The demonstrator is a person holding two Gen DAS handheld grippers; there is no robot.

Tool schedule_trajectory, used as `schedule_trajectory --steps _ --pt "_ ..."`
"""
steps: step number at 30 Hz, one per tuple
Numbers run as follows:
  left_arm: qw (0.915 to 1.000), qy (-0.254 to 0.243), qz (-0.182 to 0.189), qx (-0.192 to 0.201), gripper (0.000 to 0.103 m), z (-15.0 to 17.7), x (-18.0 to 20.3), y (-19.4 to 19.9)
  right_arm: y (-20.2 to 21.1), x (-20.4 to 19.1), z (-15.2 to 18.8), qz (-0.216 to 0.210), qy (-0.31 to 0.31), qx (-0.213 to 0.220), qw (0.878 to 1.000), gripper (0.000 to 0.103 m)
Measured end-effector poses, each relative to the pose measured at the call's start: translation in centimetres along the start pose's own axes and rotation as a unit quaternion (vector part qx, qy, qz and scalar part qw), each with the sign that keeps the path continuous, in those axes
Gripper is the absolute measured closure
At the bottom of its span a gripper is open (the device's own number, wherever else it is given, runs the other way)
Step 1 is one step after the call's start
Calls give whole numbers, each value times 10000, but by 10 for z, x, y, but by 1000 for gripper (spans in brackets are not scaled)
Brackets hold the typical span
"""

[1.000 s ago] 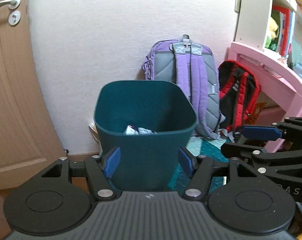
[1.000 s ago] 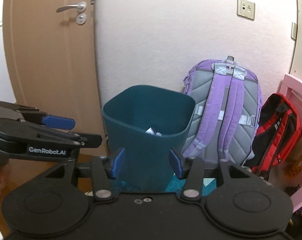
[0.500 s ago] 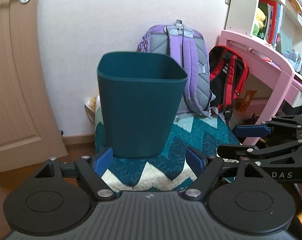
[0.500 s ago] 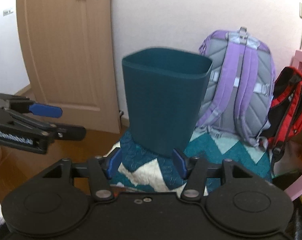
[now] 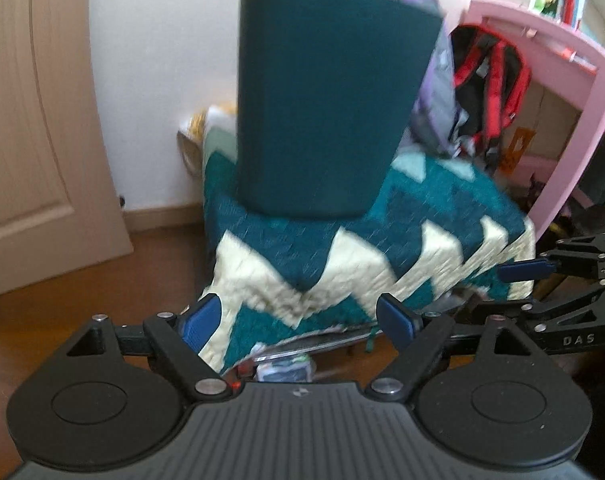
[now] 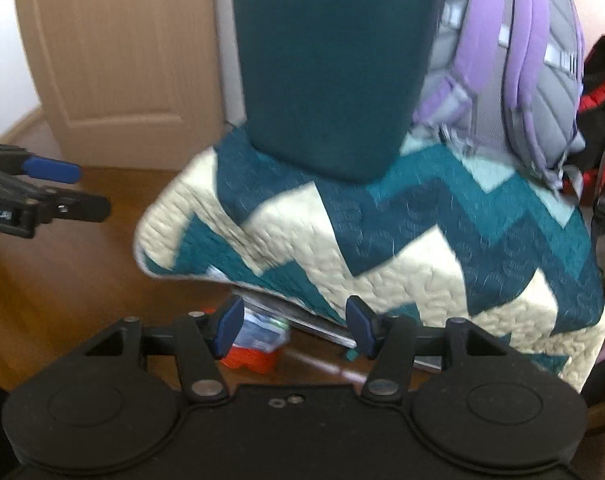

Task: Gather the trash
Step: 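Withdraw both tools from the bin and lower them under the bed edge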

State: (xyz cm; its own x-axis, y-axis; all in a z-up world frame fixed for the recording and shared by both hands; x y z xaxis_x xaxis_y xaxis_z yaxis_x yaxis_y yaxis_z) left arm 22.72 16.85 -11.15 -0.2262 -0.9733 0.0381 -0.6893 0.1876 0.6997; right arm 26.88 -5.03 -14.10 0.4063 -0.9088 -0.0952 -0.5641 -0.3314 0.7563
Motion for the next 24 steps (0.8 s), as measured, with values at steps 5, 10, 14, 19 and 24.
schedule_trajectory --steps 5,10,14,19,24 --pt "9996 -13 4 -271 18 43 -19 -57 -66 4 17 18 -249 -426 9988 47" --pt "9976 -165 155 -649 18 85 -24 -116 -132 11 34 5 -639 -787 9948 47" --pt "9943 -439 249 -938 18 113 -16 -164 -181 18 47 5 -990 -1041 9896 47" --pt "9896 -615 388 -1239 18 146 -3 -220 -231 25 57 50 -1251 -1197 9849 47" --pt "9843 -772 474 -1514 18 180 11 -267 -283 24 71 -51 -1386 -1530 9784 47"
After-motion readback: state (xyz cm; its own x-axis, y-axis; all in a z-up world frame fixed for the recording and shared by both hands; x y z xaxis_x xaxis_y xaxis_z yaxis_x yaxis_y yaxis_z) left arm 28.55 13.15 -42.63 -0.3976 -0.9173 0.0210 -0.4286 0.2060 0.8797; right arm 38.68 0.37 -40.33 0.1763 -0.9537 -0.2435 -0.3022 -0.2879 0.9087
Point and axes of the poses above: each gripper's, at about its wrist camera, not at the fingertips, and y roughly against the way its jaws point, x to its right, z to its underside, the point moved 1 cm from there along -y, roughly the way its jaws point, and after that the axes turned 6 degrees about -y, right-handed, at the moved point
